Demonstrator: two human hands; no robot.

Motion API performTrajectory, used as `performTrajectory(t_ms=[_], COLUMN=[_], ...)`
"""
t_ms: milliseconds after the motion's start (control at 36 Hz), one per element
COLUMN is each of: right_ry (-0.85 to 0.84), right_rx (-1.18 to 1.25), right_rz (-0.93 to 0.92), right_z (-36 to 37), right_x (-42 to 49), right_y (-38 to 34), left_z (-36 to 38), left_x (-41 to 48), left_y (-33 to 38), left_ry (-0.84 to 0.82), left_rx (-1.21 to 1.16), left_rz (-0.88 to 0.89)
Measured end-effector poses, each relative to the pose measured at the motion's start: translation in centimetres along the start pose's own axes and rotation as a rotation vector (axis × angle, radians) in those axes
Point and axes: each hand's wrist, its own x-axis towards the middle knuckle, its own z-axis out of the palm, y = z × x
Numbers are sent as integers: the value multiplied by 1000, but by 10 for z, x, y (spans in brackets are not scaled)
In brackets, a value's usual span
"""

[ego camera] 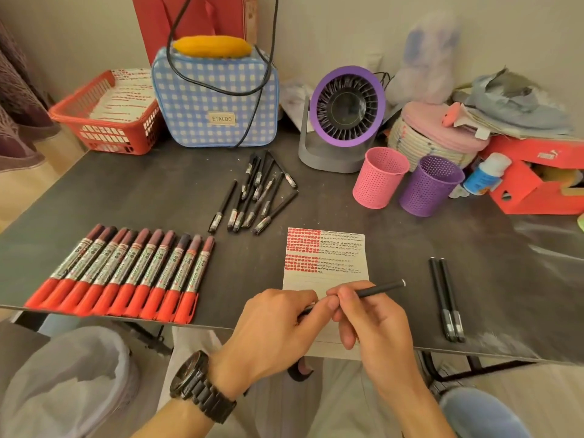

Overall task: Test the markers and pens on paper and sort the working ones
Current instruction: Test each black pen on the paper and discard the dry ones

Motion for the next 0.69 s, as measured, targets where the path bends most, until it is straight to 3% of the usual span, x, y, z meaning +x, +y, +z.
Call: performTrajectory(t_ms=[167,250,389,500,694], right_ry=[-34,-19,181,250,194], right_rx=[-31,14,166,71,-116], right_rz=[-67,-53,31,122,170], right_z=[-8,-10,-20,-27,-21], right_x=[2,8,31,52,74], right_y=[-5,-6,-9,-8,5], left_z=[-2,-2,-6,-7,6], left_x=[3,6,17,28,27], left_y=[-3,-8,-31,-46,-53], left_ry=[22,33,82,61,-36], left_rx=[-212,-67,126,128,212], left_rz=[-74,-36,8,-6,-11])
